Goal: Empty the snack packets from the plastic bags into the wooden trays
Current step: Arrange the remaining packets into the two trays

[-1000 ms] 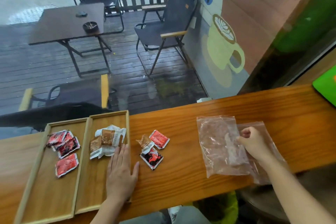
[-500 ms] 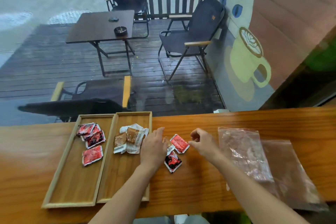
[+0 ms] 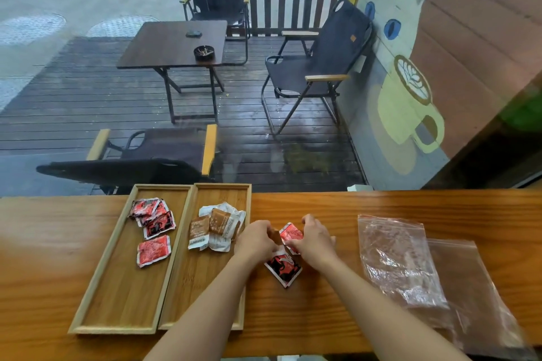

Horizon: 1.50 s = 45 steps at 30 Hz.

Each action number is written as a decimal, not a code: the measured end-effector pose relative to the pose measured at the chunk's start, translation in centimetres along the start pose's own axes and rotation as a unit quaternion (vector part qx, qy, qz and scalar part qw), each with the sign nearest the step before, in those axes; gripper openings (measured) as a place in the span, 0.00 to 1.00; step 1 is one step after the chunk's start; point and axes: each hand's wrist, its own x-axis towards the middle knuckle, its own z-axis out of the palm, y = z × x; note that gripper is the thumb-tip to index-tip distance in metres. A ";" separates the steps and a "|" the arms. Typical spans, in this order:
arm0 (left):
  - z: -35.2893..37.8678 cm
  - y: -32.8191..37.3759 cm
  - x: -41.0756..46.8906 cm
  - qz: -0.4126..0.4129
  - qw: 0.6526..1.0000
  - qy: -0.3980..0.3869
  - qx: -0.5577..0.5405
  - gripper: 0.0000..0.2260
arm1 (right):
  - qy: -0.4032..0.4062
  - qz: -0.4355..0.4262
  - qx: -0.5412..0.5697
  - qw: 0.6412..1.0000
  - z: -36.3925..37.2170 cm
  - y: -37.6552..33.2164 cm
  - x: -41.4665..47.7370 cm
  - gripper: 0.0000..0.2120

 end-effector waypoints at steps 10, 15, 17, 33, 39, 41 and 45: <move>-6.2 -2.8 -6.3 0.003 0.928 0.091 -0.362 0.04 | -0.098 -0.019 0.077 0.992 -1.1 0.8 -0.3 0.07; -7.4 -6.0 -8.6 -0.067 0.857 0.122 -0.496 0.03 | -0.150 -0.047 0.148 0.976 -2.1 0.0 -2.2 0.09; -7.6 -7.1 -9.4 -0.094 0.833 0.135 -0.528 0.04 | -0.151 -0.057 0.100 0.982 -1.5 -0.6 -2.8 0.10; -5.4 -11.1 -12.0 -0.188 0.776 0.247 -0.550 0.05 | -0.170 -0.033 0.088 0.981 0.2 -0.6 -4.0 0.21; -3.4 -12.0 -10.8 -0.233 0.814 0.228 -0.482 0.01 | -0.158 -0.078 0.146 0.974 -1.2 -1.4 -3.5 0.10; -2.8 -12.3 -10.4 -0.241 0.835 0.227 -0.441 0.03 | -0.160 -0.100 0.164 0.968 -1.8 -2.5 -3.5 0.10; -2.4 -12.6 -9.8 -0.214 0.901 0.216 -0.309 0.06 | -0.174 -0.138 0.180 0.958 -2.2 -5.6 -3.2 0.10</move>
